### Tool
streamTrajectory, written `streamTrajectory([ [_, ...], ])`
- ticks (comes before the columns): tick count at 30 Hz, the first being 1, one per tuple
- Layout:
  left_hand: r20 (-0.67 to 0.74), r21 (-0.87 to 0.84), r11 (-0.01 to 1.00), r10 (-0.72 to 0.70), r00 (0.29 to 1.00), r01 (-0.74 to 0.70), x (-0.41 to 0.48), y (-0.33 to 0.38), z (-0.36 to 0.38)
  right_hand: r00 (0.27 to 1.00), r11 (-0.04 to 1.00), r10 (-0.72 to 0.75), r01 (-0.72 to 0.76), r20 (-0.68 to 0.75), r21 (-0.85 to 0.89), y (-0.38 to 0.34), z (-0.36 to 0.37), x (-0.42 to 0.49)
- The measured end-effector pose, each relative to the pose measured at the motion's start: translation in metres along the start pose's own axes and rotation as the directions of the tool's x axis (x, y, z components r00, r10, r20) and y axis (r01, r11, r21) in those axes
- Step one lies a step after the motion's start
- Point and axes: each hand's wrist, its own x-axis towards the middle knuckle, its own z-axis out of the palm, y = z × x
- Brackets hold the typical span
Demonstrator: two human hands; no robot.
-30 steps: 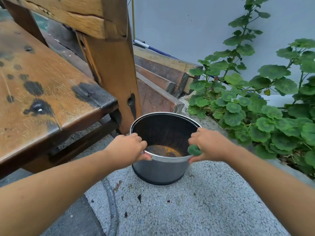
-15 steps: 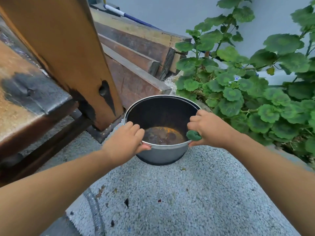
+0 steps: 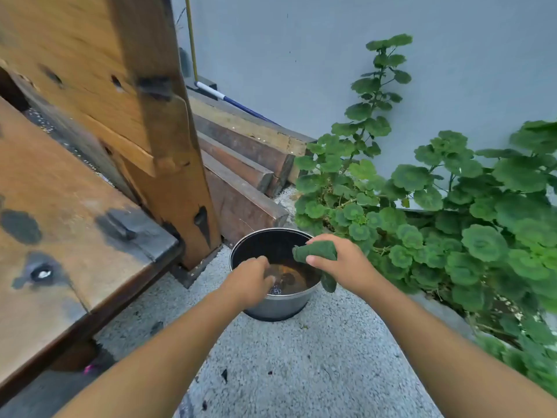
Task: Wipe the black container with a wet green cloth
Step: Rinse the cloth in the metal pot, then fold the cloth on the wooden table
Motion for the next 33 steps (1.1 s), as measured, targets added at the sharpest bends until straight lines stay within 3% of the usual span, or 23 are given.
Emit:
streamTrajectory([
  [1,-0.036,-0.276,0.961,-0.019,0.999,0.008,-0.017,0.016,-0.021,1.000,0.987,0.016,-0.015,-0.007,0.162,-0.029,-0.008,-0.012],
  [3,-0.058,-0.683,0.730,-0.080,0.995,0.019,-0.056,0.044,-0.065,0.999,0.931,0.029,-0.020,-0.018,0.364,-0.086,-0.020,-0.033],
  [6,0.015,-0.946,0.324,-0.041,0.999,0.028,-0.130,0.078,-0.136,0.998,0.925,0.058,-0.048,-0.015,0.377,-0.183,-0.047,-0.063],
  [8,-0.013,-0.981,0.195,-0.048,0.999,-0.003,-0.186,0.092,-0.178,0.999,0.950,0.029,-0.039,0.038,0.309,-0.241,-0.069,-0.084],
  [12,-0.095,-0.990,0.117,-0.093,0.991,-0.084,-0.297,0.116,-0.253,0.980,0.895,0.029,-0.113,0.197,0.431,-0.351,-0.115,-0.129],
  [17,-0.128,-0.984,0.150,-0.234,0.964,-0.095,-0.424,0.141,-0.311,0.905,0.849,0.012,-0.234,0.426,0.474,-0.453,-0.132,-0.195],
  [19,-0.114,-0.993,0.071,-0.322,0.940,-0.096,-0.476,0.151,-0.320,0.857,0.825,0.003,-0.293,0.515,0.482,-0.484,-0.130,-0.226],
  [21,-0.112,-0.993,0.023,-0.480,0.870,-0.115,-0.530,0.161,-0.320,0.766,0.809,-0.008,-0.373,0.642,0.454,-0.510,-0.125,-0.257],
  [24,-0.105,-0.980,-0.047,-0.702,0.704,-0.193,-0.606,0.177,-0.308,0.618,0.760,-0.022,-0.500,0.786,0.414,-0.539,-0.112,-0.310],
  [28,-0.069,-0.958,-0.084,-0.859,0.508,-0.273,-0.682,0.185,-0.290,0.477,0.662,-0.058,-0.639,0.877,0.391,-0.558,-0.088,-0.369],
  [31,-0.090,-0.931,-0.077,-0.899,0.428,-0.358,-0.724,0.184,-0.283,0.403,0.731,-0.125,-0.580,0.906,0.359,-0.572,-0.064,-0.405],
  [33,-0.094,-0.927,-0.061,-0.917,0.387,-0.370,-0.743,0.178,-0.275,0.406,0.797,-0.117,-0.506,0.906,0.330,-0.582,-0.043,-0.426],
])
